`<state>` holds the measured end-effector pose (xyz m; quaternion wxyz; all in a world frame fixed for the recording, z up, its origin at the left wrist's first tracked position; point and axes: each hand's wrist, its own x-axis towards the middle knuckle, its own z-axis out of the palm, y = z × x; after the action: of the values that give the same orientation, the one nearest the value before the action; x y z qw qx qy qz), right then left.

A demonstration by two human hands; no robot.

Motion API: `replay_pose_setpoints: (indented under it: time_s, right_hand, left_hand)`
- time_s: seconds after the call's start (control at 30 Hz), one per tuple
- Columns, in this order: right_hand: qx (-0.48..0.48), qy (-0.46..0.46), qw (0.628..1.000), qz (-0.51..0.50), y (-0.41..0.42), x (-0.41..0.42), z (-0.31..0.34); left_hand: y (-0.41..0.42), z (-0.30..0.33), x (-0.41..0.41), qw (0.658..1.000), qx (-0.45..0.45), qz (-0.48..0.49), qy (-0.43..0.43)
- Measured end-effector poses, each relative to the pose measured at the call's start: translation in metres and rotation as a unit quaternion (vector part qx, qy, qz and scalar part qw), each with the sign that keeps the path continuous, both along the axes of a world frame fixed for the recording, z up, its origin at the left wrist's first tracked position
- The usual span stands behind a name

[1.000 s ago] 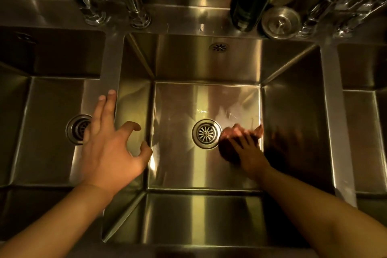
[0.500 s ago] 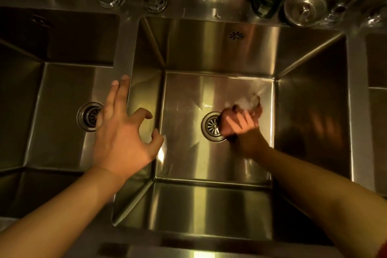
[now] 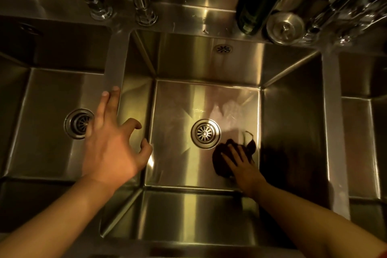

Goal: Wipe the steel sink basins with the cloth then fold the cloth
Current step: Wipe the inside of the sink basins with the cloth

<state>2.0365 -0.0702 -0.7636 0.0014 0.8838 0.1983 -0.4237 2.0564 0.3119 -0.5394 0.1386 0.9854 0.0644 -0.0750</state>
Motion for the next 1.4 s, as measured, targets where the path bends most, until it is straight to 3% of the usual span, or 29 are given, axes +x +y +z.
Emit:
replay_pose_setpoints:
  time_s: [0.2, 0.37, 0.5, 0.77, 0.93, 1.07, 1.3, 1.33, 1.4]
  right_hand:
    - [-0.007, -0.121, 0.975, -0.185, 0.004, 0.094, -0.014]
    - [-0.03, -0.124, 0.943, -0.307, 0.043, 0.172, -0.025]
    - [-0.001, -0.159, 0.945, -0.286, 0.076, 0.175, -0.024]
    - [0.138, -0.204, 0.967, -0.065, 0.158, 0.148, -0.033]
    - [0.229, -0.243, 0.942, -0.045, 0.18, 0.131, -0.012]
    - [0.291, -0.321, 0.897, -0.084, 0.168, 0.156, 0.028]
    - [0.298, -0.565, 0.756, -0.142, 0.12, 0.194, 0.127]
    - [0.292, -0.57, 0.756, -0.133, 0.119, 0.2, 0.127]
    - [0.277, -0.526, 0.794, -0.126, 0.119, 0.204, 0.116]
  left_hand:
    - [0.0, 0.0, 0.0, 1.0, 0.008, -0.002, 0.013]
    - [0.004, -0.004, 0.0, 1.0, 0.008, -0.005, 0.0]
    - [0.002, -0.002, 0.0, 1.0, 0.005, -0.003, 0.003]
    - [0.001, -0.006, -0.002, 1.0, -0.009, -0.007, -0.017]
    - [0.001, -0.007, -0.004, 1.0, -0.012, -0.009, -0.027]
    - [0.002, -0.007, -0.003, 0.999, -0.011, -0.015, -0.029]
    - [0.001, -0.005, -0.002, 1.0, -0.011, -0.008, -0.019]
    - [0.001, -0.004, -0.002, 1.0, -0.008, -0.007, -0.014]
    - [0.001, -0.003, -0.002, 1.0, -0.003, -0.007, -0.007]
